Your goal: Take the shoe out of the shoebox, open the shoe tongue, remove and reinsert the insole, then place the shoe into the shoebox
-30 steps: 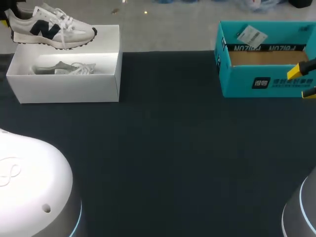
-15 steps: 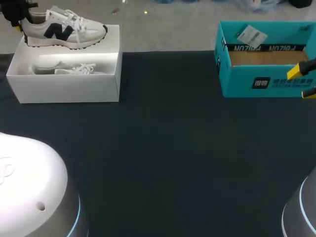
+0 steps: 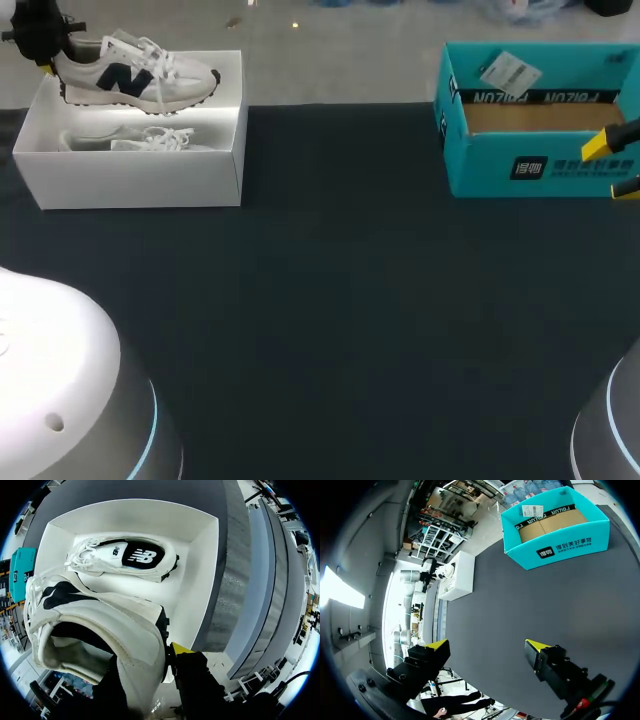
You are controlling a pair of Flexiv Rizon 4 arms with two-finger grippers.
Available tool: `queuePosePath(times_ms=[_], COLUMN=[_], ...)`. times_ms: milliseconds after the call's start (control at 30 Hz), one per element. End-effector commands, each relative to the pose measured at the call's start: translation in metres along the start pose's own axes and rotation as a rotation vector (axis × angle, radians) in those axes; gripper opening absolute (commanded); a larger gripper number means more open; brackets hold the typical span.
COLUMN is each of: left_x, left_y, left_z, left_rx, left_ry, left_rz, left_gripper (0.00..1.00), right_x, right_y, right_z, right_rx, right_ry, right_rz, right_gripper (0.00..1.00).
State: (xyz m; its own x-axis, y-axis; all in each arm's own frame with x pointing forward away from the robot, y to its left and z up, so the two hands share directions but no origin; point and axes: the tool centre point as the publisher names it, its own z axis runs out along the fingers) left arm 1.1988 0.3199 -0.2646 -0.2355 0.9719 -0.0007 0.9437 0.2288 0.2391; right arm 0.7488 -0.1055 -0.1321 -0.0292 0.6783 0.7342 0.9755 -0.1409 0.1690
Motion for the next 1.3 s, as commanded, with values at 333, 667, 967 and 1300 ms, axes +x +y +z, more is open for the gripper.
queuePosePath(times_ms=[333,667,967,1300], left_x=[0.004,-0.007,-0.010,-0.011], left_y=[0.009,0.020,0.022,0.021], left_z=[0.054,0.098,0.130,0.121], left_rx=[0.032,0.028,0.055,0.095], left_ry=[-0.009,-0.007,-0.018,-0.049], left_rz=[0.010,-0.032,-0.038,-0.018], left_gripper=[0.00,0.00,0.00,1.00], right_x=[0.000,0.000,0.000,0.000], right_y=[0.000,0.000,0.000,0.000], right_z=[0.001,0.001,0.001,0.001], right_rx=[0.001,0.001,0.001,0.001], right_ry=[-0.003,-0.003,-0.003,-0.003], right_rz=[0.001,0.001,0.001,0.001], right_gripper=[1.00,1.00,1.00,1.00])
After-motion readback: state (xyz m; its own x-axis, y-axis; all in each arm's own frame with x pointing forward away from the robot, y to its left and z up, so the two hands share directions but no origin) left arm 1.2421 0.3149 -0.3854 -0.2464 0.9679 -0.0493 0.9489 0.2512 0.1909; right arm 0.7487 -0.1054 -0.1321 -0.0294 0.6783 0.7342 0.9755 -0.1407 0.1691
